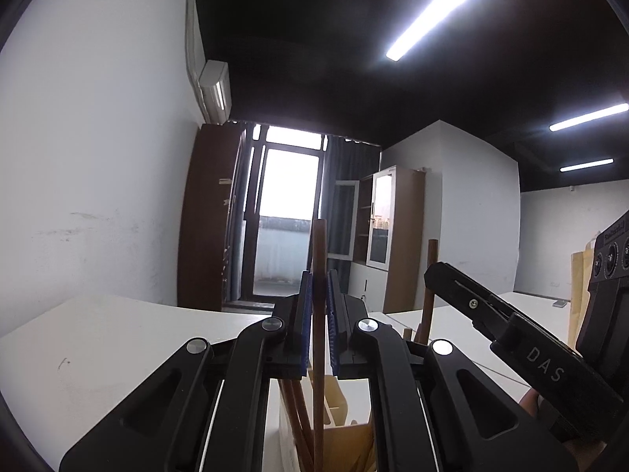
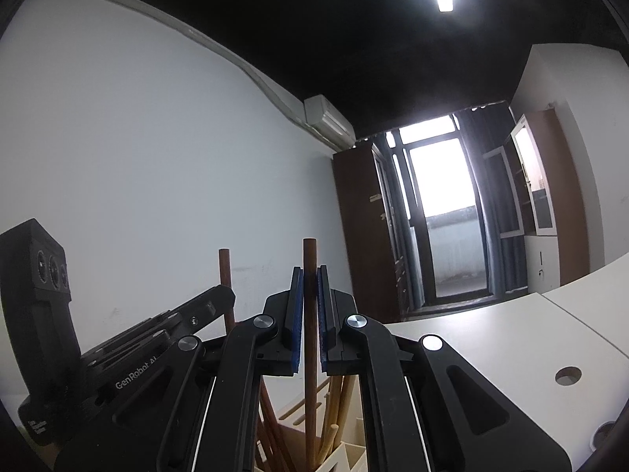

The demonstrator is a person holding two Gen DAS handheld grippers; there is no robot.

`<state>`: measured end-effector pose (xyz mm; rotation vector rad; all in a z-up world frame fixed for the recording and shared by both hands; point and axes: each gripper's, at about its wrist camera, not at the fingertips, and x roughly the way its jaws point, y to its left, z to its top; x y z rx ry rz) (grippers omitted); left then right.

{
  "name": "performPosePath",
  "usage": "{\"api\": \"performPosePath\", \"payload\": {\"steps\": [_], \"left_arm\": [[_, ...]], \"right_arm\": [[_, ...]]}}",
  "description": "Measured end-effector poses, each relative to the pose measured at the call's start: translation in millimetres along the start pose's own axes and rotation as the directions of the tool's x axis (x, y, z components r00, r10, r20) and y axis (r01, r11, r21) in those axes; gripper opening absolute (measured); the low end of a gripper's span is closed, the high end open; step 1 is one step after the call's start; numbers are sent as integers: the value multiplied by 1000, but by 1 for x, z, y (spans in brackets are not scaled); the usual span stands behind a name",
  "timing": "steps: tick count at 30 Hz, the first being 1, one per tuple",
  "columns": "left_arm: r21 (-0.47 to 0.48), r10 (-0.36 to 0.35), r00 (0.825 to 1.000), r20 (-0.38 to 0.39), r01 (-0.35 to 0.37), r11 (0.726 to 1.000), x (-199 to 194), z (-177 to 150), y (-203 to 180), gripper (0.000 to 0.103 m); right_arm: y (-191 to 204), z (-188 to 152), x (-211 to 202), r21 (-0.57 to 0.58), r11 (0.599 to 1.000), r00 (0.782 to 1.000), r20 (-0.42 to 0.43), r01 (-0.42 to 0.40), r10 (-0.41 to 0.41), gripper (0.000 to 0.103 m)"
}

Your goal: Organize utensils

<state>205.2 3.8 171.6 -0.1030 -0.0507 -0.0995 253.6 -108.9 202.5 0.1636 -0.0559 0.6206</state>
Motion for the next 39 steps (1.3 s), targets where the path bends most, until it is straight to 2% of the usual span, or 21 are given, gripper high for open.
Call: {"api": "performPosePath", "payload": {"steps": [7, 10, 13, 17, 20, 23, 26, 29, 34, 39], "left_arm": [[14, -4, 1000, -28, 4, 1000, -11, -2, 0, 7], [11, -4, 999, -42, 4, 1000, -17, -1, 1, 10], [27, 25, 999, -35, -24, 999, -25, 1, 0, 11], [29, 27, 997, -70, -25, 999, -31, 0, 0, 19], [37, 30, 995, -92, -27, 999, -38, 0, -1, 21], [47, 41, 993, -115, -36, 998, -45, -2, -2, 27], [29, 50, 983, -177, -46, 999, -51, -9, 0, 31], [22, 38, 967, -251, -34, 999, -52, -19, 1, 31], [60, 67, 950, -306, -51, 997, -60, -31, -1, 33], [50, 66, 933, -354, -51, 997, -68, -40, 3, 44]], "right_arm": [[4, -8, -6, -11, 1000, 998, -54, 19, -20, 8], [3, -9, -14, -14, 1000, 997, -72, 25, -26, 8], [4, -10, -20, -45, 998, 995, -89, 51, -54, 9], [1, -12, -29, -43, 997, 992, -108, 63, -67, 11], [2, -13, -36, -52, 996, 991, -114, 66, -71, 18], [5, -17, -44, -64, 995, 987, -137, 71, -79, 18], [8, -27, -53, -86, 993, 980, -174, 77, -91, 25], [11, -37, -59, -135, 988, 971, -215, 76, -104, 26], [5, -49, -70, -113, 990, 955, -273, 86, -114, 29], [3, -60, -82, -110, 990, 939, -322, 92, -123, 39]]}}
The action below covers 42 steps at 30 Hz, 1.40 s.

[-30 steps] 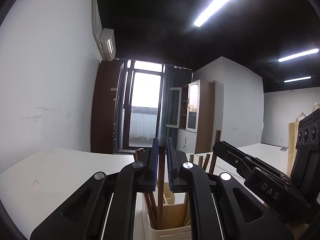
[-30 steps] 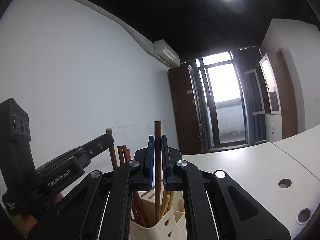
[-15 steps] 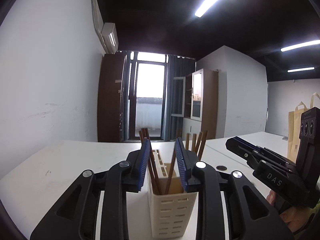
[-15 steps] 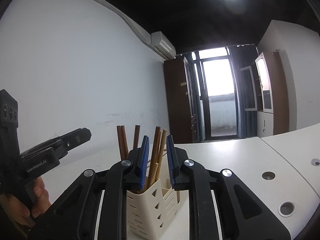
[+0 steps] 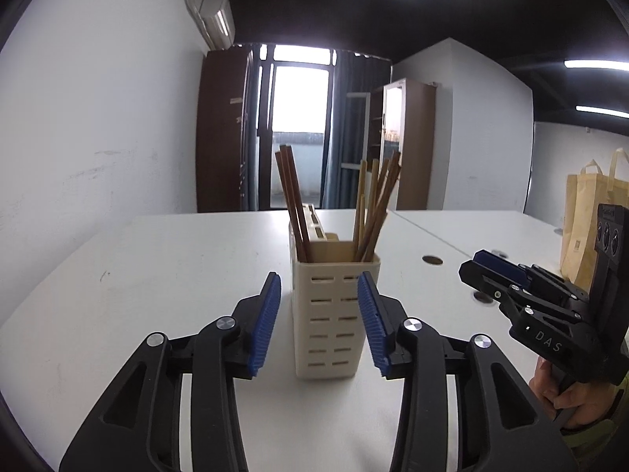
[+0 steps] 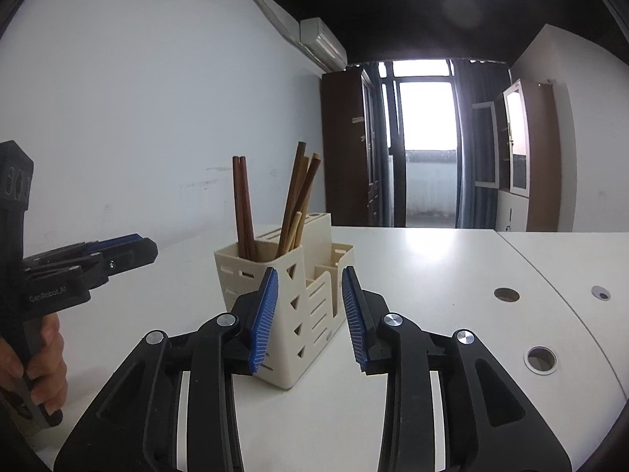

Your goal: Organize utensils

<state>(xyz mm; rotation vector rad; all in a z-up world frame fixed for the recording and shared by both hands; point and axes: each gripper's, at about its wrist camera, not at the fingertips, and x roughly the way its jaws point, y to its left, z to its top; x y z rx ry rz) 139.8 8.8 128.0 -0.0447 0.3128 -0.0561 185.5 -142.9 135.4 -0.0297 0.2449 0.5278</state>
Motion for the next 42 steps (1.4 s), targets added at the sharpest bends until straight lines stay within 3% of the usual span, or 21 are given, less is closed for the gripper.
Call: {"api": "performPosePath", "payload": {"steps": [4, 9, 18, 27, 42], "left_arm": [[19, 14, 1000, -1, -14, 1000, -6, -12, -1, 59], [2, 16, 1000, -22, -16, 1000, -14, -29, 2, 77], [-38, 22, 1000, -22, -23, 999, -24, -41, 17, 95], [-33, 32, 999, -38, -33, 999, -24, -42, 17, 97], [-7, 49, 996, -71, -49, 999, -23, -42, 7, 97]], "right_arm": [[8, -8, -7, -44, 999, 1000, -18, 9, -10, 43], [11, -16, -18, -51, 999, 1000, -24, -18, 16, 58], [8, -27, -25, -40, 997, 996, -58, -73, 70, 71], [7, -29, -24, -31, 995, 994, -52, -94, 92, 81], [3, -30, -23, -12, 994, 993, -53, -108, 107, 89]]}}
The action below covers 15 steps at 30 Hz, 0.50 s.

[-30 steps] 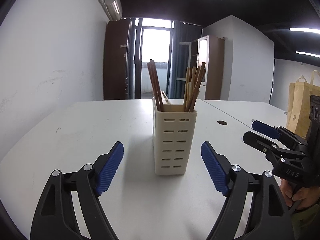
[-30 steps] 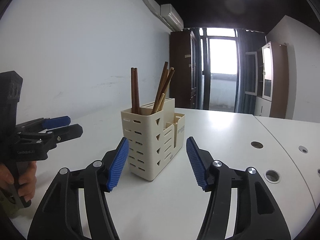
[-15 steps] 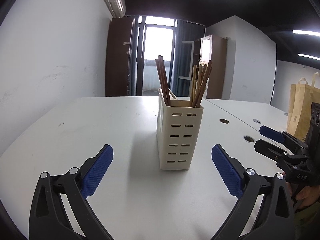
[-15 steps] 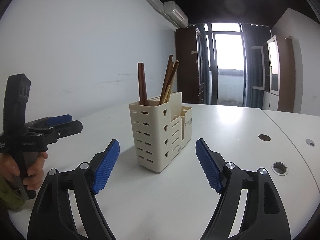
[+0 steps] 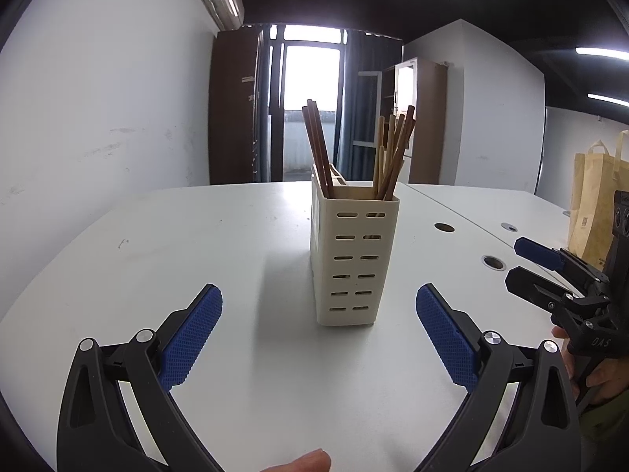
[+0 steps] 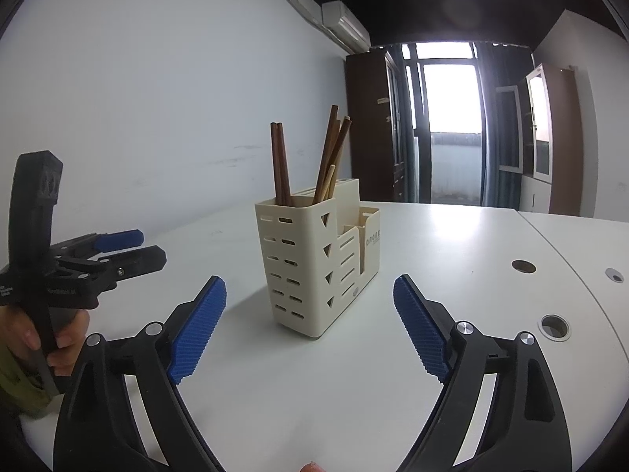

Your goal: Organize utensils

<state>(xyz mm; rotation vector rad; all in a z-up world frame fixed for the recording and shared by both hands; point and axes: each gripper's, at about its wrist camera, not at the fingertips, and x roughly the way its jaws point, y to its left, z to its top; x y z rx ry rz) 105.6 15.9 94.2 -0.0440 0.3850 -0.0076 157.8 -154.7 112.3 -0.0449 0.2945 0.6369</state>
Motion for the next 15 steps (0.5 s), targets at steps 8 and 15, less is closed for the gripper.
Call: {"api": "performPosePath", "payload": {"steps": [8, 15], "left_arm": [[17, 17, 1000, 10, -17, 1000, -3, -1, -5, 97], [40, 20, 999, 25, -21, 999, -6, -1, -8, 97]], "right_arm": [[-2, 0, 0, 3, 1000, 1000, 1, 1, -1, 91], [-2, -1, 1, -1, 1000, 1000, -1, 0, 0, 93]]}}
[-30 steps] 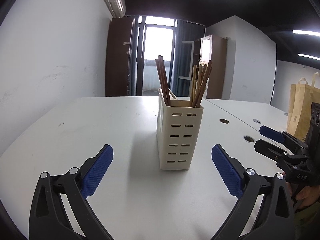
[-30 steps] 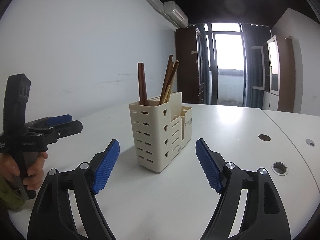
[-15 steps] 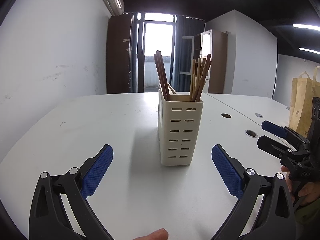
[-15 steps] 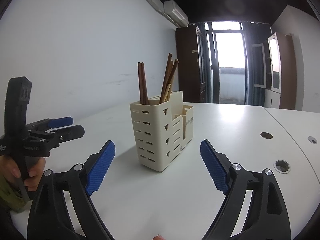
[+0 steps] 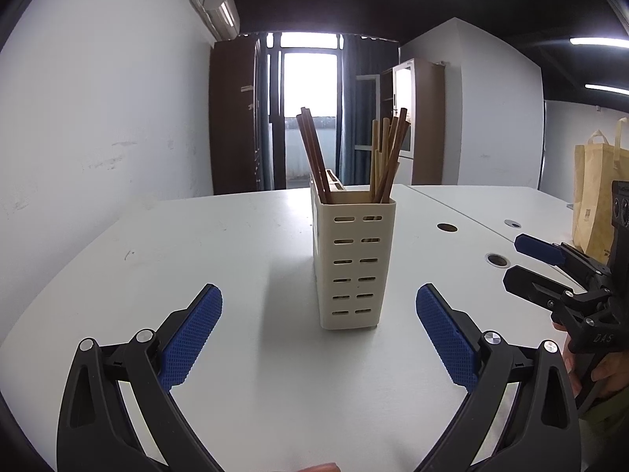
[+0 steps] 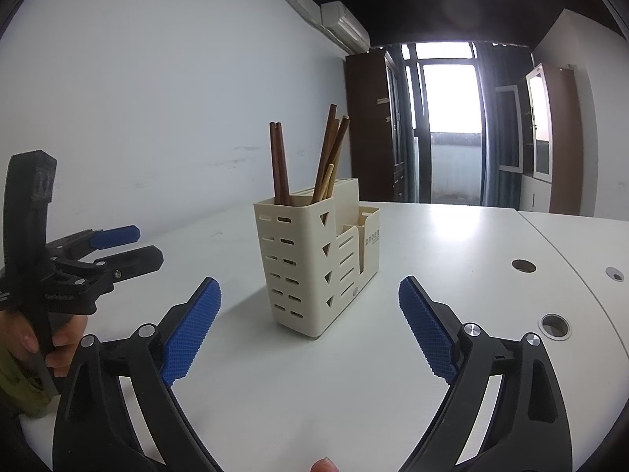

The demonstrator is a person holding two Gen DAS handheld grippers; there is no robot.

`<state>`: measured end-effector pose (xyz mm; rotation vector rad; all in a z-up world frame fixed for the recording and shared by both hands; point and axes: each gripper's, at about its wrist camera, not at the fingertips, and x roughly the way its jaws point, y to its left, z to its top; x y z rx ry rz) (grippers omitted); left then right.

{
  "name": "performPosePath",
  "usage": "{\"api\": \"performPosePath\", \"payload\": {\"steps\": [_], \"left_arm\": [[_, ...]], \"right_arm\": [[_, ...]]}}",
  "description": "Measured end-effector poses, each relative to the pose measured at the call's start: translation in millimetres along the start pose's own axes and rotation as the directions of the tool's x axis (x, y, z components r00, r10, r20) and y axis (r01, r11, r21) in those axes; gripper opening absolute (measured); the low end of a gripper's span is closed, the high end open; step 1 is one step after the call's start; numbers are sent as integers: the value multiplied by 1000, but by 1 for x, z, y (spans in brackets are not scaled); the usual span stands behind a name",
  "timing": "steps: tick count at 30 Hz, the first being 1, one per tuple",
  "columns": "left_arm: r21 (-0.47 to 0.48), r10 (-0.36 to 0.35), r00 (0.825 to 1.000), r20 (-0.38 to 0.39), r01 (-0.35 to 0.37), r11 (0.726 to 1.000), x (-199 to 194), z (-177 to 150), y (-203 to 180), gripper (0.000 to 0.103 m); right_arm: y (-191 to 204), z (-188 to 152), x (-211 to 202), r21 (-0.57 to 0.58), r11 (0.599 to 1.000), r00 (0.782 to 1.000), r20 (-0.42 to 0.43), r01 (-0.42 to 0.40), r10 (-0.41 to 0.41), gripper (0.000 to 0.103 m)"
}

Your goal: Organize utensils

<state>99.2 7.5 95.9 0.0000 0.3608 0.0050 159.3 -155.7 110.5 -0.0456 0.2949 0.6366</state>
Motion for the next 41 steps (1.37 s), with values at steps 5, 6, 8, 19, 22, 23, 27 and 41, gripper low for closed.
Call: {"api": "performPosePath", "payload": {"steps": [5, 6, 8, 19, 22, 23, 27, 41], "left_arm": [[5, -3, 1000, 8, 3, 1000, -2, 0, -1, 97], [5, -9, 1000, 8, 9, 1000, -3, 0, -2, 97], [3, -21, 1000, 13, 21, 1000, -6, 1, -2, 97], [11, -27, 1000, 14, 27, 1000, -8, 1, -5, 97], [14, -29, 999, 15, 29, 999, -9, 2, -6, 97], [14, -28, 999, 16, 27, 1000, -9, 2, -6, 97], [14, -29, 999, 15, 29, 999, -8, 2, -6, 97], [51, -29, 1000, 2, 29, 998, -8, 1, -16, 97]], "right_arm": [[0, -1, 0, 0, 1000, 1000, -1, 0, 0, 93], [0, -1, 0, -1, 1000, 1000, -1, 0, 0, 93], [0, -1, 1, 0, 1000, 1000, -3, 2, -2, 93], [2, -3, 1, 4, 1000, 1000, -16, -14, 14, 94], [3, -3, 0, 1, 1000, 1000, -16, -15, 15, 94], [4, -3, 0, 1, 1000, 1000, -16, -15, 15, 94], [3, -2, 1, 3, 1000, 1000, -17, -13, 13, 94], [3, -1, 1, 1, 1000, 1000, -15, -12, 12, 94]]}}
